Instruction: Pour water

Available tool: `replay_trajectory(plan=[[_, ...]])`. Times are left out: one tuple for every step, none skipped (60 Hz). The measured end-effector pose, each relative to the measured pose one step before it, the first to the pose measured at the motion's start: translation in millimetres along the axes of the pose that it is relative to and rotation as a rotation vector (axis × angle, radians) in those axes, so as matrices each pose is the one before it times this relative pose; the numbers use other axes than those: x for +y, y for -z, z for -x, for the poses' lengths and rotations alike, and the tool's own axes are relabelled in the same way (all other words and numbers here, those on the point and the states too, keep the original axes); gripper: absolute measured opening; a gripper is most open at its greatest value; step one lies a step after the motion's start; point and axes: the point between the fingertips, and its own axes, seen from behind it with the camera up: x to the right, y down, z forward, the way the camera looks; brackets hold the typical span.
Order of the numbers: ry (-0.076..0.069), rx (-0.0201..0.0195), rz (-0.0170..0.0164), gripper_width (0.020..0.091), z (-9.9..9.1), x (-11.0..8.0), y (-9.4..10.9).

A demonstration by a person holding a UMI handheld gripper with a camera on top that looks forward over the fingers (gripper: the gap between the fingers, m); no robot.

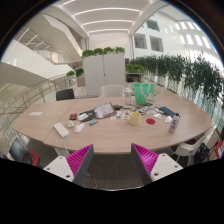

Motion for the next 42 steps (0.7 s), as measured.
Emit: replay_trajectory(plan=[[-0.0012, 0.00191, 0.00135, 0.0821, -1.73, 0.61, 7.2], [-0.0027, 0.00285, 0.00114, 0.0822, -0.6, 0.49, 0.15], [-0.0041, 0.00332, 0.00035, 0.0822, 0.72, 0.18, -6.73], [-0.0023, 0.00137, -0.001, 0.0823, 0.27, 0.4, 0.41], [-0.0025, 0.00135, -0.00177, 0.082, 1.62, 1.32, 0.85], [-0.0018, 0.00178, -0.0007, 0.0821, 0.69, 1.46, 0.66], [-0.0006, 0.00012, 0.0016, 0.0821, -3.05, -0.27, -0.67], [0.0002, 0.00174, -0.003, 0.0825, 6.55, 7.62, 6.71], [0.0, 0.00034, -0.00283, 0.0824, 0.95, 1.4, 0.64], [-0.0007, 0.00109, -0.00424, 0.0823, 0.54, 0.79, 0.09], [-0.0005, 0.00137, -0.00414, 0.0825, 0.14, 0.77, -0.15], [-0.0004, 0.00183, -0.00204, 0.0824, -0.38, 1.44, -0.43], [-0.0006, 0.00256, 0.00018, 0.0823, -1.44, 1.65, -0.73], [-0.002, 0.0003, 0.00331, 0.0823, -8.8, -3.56, -5.47], [-0.0007, 0.00307, -0.00083, 0.0824, -1.24, 3.18, -0.63], [-0.0013, 0.00254, -0.00152, 0.0824, -2.62, 1.91, -1.07], [-0.0022, 0.00258, -0.0027, 0.0824, -3.11, 1.28, -1.38], [-0.0028, 0.00342, -0.00262, 0.0824, -3.65, 1.39, -1.56], [-0.0027, 0.00351, -0.00182, 0.0823, -3.79, 1.17, -1.54], [-0.0031, 0.0041, -0.00159, 0.0824, -4.28, 1.26, -2.15], [-0.0038, 0.00369, -0.00275, 0.0823, -4.9, 0.88, -2.27], [-0.004, 0.00434, -0.00115, 0.0824, -2.6, -4.19, -1.05], [-0.0044, 0.00193, -0.0063, 0.0825, -10.82, 0.12, -6.73], [-0.0024, 0.00308, -0.00547, 0.0824, -7.16, -0.25, -3.45], [-0.0006, 0.00312, -0.00512, 0.0824, -7.43, -0.35, -3.98], [0.0007, 0.00344, -0.00581, 0.0821, -8.17, -0.41, -4.24], [0.0023, 0.00341, -0.00709, 0.0821, -8.49, -0.43, -4.14], [0.0037, 0.00499, -0.00785, 0.0821, -5.01, -0.97, -1.57], [0.0049, 0.00356, -0.00989, 0.0821, -8.77, -0.97, -4.93], [0.0067, 0.00398, -0.01007, 0.0821, -9.39, -0.87, -5.82], [0.0069, 0.00601, -0.01024, 0.0821, -9.05, -0.53, -5.36], [0.0066, 0.00707, -0.00912, 0.0821, -10.33, -0.14, -8.4], [0.0066, 0.00709, -0.01041, 0.0821, -11.21, -0.19, -6.96], [0.0064, 0.00582, -0.0128, 0.0822, -10.59, -0.3, -8.22], [0.0065, 0.0041, -0.01404, 0.0821, -11.39, -0.4, -6.95], [0.0059, 0.00409, -0.01316, 0.0822, -11.62, 0.22, -9.11], [0.0047, 0.00428, -0.01136, 0.0822, -11.68, 1.01, -9.31], [0.0043, 0.00487, -0.00751, 0.0821, -9.94, 0.47, -9.62], [0.0035, 0.00413, -0.0078, 0.0823, -13.59, 1.17, -11.37], [0.0043, 0.00501, -0.00875, 0.082, -12.48, 1.61, -10.85], [0.0041, 0.00721, -0.00916, 0.082, -11.72, 2.4, -10.06], [0.0032, 0.00916, -0.00844, 0.0819, -13.99, 1.45, -11.28]])
